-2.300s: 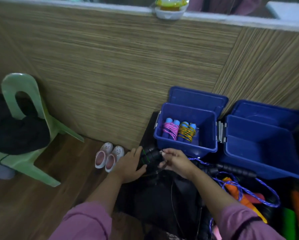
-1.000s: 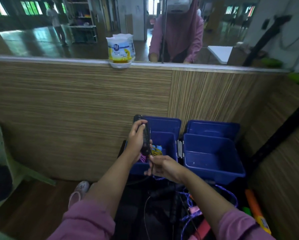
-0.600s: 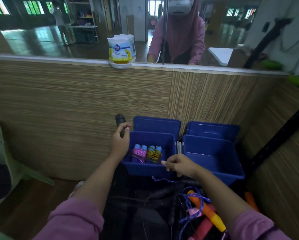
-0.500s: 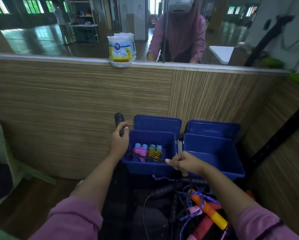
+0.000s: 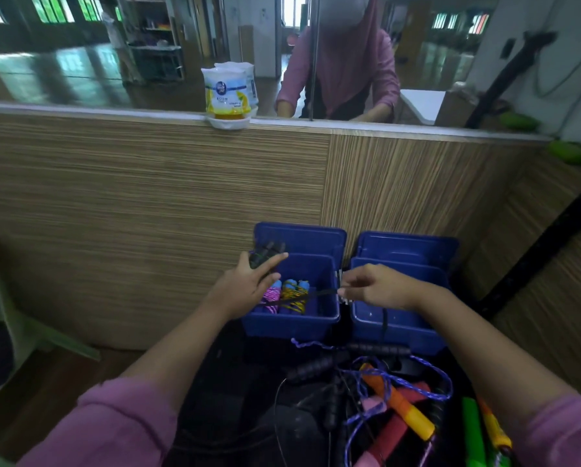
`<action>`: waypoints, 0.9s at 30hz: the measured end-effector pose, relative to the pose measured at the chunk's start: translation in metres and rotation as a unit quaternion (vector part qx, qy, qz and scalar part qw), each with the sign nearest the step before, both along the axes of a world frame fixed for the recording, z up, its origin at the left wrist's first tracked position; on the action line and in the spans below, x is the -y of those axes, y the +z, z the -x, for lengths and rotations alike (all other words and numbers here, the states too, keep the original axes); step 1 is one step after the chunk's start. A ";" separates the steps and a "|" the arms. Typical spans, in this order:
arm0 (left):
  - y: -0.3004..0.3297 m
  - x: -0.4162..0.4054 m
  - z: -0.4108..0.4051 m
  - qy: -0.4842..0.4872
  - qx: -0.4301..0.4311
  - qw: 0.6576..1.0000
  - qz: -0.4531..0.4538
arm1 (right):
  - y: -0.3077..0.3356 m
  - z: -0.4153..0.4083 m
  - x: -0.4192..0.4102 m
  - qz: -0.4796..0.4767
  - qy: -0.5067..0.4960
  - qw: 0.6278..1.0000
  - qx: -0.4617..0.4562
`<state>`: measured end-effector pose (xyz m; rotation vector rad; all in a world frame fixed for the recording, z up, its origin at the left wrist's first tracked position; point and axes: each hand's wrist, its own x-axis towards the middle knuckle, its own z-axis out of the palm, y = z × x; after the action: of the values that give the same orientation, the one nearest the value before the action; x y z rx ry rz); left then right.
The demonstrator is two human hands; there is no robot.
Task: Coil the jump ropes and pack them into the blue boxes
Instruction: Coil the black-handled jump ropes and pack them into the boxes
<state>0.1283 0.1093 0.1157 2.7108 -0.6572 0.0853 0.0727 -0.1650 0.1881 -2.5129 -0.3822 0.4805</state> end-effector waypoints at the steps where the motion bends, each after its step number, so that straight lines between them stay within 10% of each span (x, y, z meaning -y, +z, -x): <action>1: -0.003 0.000 0.002 -0.025 0.005 0.999 -0.024 | 0.003 -0.001 0.000 0.011 0.014 0.999 0.037; 7: -0.001 0.017 0.028 -0.181 -0.029 0.979 -0.084 | -0.002 -0.015 0.001 0.027 0.104 0.970 0.216; 15: 0.005 0.035 0.057 -0.282 0.022 0.959 -0.028 | -0.037 -0.026 0.016 -0.059 0.057 0.990 0.112; 27: 0.033 0.040 0.037 -0.120 0.075 0.966 0.216 | -0.095 0.012 -0.024 -0.323 -0.166 0.932 0.001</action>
<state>0.0915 0.0696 0.1491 2.2063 -0.8904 0.3337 0.0609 -0.1411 0.0930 -1.8786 -0.0826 0.1727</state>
